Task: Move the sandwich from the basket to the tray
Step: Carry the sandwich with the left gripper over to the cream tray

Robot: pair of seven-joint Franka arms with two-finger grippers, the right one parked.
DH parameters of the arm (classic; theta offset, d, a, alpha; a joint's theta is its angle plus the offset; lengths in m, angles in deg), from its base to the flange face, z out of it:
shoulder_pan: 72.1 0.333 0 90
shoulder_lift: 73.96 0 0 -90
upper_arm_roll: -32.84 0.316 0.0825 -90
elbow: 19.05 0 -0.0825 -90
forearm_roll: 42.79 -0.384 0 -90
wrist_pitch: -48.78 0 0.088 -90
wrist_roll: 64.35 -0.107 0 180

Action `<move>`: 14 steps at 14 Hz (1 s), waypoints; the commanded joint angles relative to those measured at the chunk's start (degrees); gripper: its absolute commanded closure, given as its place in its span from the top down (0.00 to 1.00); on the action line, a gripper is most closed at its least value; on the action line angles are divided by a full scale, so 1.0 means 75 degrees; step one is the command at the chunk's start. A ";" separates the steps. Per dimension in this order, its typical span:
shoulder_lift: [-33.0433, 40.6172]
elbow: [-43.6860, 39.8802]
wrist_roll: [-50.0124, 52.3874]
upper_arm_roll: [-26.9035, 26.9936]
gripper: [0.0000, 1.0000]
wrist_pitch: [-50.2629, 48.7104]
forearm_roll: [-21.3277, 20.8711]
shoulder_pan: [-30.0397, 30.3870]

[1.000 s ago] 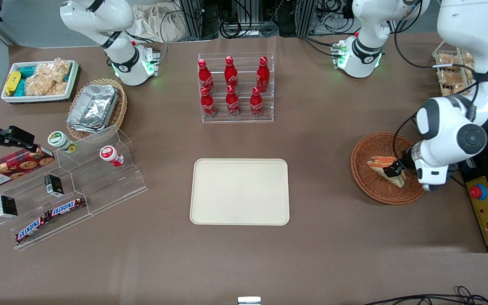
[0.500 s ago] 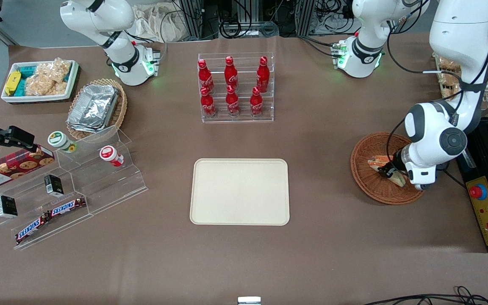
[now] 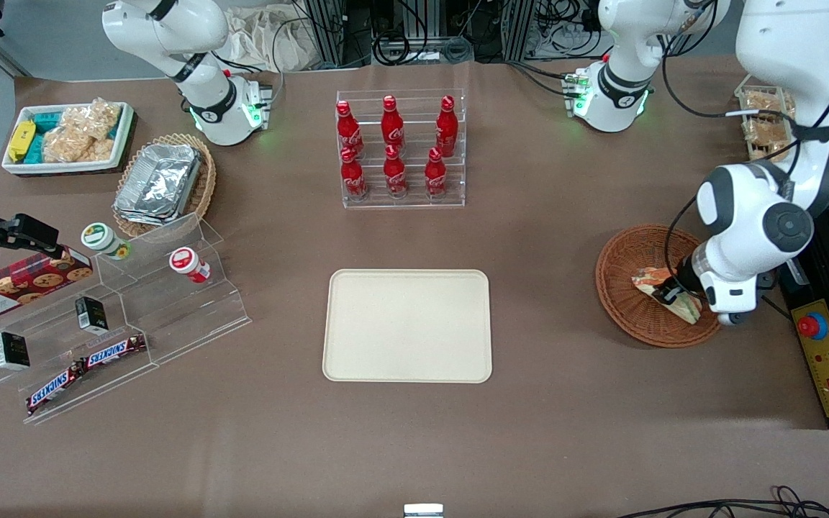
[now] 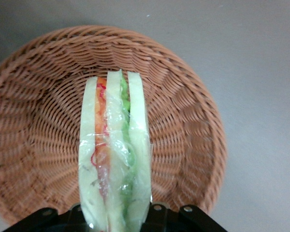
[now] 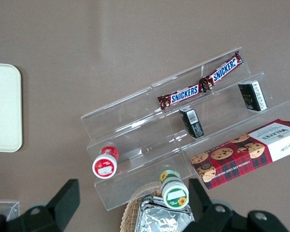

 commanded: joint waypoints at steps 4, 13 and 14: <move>0.0232 -0.2321 -0.0235 -0.0960 0.00 -0.3100 -0.0021 -0.0561; -0.1276 -0.2334 -0.0260 -0.2333 0.00 -0.0153 -0.0288 -0.2189; -0.1639 -0.2345 -0.0272 -0.2333 0.00 0.0432 -0.0708 -0.2342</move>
